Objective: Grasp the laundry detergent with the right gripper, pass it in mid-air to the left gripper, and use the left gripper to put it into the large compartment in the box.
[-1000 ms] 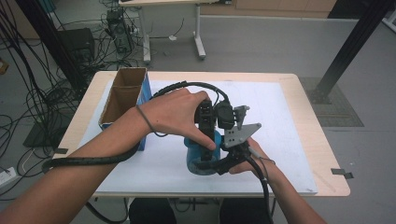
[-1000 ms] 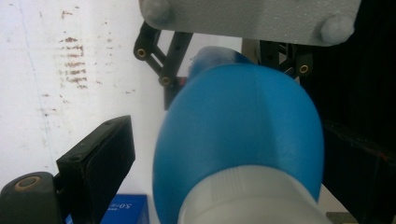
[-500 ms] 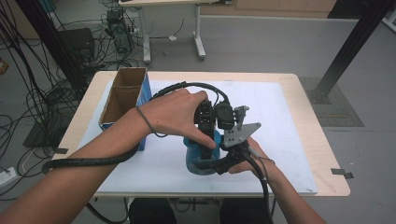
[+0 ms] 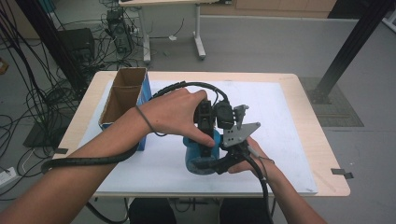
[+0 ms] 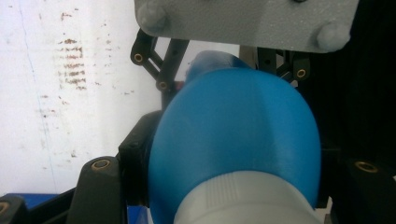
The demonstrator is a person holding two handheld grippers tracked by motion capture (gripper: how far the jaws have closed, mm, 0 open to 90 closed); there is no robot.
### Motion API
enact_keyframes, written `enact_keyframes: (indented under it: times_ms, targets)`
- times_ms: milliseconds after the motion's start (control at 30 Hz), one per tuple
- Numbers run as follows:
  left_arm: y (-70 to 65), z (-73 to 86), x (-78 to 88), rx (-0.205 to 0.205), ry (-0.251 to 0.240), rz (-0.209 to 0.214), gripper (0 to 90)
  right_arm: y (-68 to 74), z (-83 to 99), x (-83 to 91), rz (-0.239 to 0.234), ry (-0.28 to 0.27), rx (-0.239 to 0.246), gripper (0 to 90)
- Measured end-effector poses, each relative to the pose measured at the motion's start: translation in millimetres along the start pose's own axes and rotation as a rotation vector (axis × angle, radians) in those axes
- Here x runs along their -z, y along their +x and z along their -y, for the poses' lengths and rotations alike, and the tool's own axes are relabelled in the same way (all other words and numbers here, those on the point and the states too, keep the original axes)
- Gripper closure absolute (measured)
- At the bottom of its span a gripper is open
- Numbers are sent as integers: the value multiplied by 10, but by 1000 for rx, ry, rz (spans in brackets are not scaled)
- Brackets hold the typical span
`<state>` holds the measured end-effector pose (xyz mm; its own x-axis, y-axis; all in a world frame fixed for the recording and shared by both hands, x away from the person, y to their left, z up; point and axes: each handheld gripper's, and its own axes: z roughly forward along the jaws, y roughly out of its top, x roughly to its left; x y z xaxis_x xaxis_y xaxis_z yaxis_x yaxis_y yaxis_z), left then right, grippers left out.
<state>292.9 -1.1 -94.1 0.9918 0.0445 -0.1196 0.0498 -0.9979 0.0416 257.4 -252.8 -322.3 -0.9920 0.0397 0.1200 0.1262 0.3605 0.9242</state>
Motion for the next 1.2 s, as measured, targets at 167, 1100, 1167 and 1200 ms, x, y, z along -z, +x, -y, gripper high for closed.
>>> enact_keyframes:
  times_ms: [167,1100,1167,1200]
  targets:
    - [-27,24,5,-1,-12,-11,373,2,-5,2,3,0,5,430]
    - [-101,1,46,-3,-6,-36,377,17,-10,15,4,-13,8,430]
    - [-102,6,48,-2,-12,-35,376,17,-13,16,2,-12,5,429]
    - [-98,-3,48,0,-7,-33,377,15,-2,16,2,-17,5,429]
